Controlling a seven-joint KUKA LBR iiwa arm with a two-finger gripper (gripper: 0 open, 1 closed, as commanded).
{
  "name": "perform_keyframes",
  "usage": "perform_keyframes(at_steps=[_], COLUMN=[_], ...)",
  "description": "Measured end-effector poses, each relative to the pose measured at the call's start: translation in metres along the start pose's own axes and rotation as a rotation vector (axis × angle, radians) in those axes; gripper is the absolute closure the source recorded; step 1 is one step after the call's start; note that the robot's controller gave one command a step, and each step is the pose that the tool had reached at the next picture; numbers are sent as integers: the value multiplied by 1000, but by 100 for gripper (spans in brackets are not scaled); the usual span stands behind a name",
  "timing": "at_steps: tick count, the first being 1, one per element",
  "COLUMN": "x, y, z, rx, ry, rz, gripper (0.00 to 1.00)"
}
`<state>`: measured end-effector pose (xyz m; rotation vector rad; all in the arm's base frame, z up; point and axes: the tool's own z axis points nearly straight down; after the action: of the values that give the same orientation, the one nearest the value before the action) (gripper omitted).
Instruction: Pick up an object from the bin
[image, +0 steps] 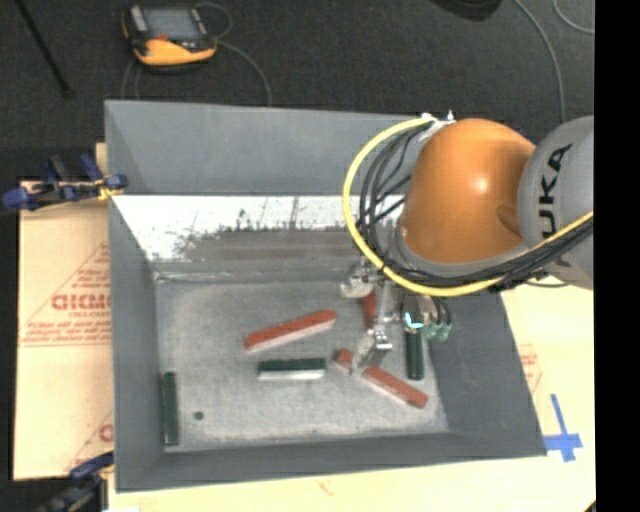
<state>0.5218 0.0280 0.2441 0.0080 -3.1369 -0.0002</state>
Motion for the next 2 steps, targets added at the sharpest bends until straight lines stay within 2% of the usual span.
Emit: perform_keyframes(at_steps=[1,2], x=[-1,-8], y=[0,0], z=[-4,38], rx=[-1,0], ry=[-8,-17], rz=[1,-4], gripper=[0,0])
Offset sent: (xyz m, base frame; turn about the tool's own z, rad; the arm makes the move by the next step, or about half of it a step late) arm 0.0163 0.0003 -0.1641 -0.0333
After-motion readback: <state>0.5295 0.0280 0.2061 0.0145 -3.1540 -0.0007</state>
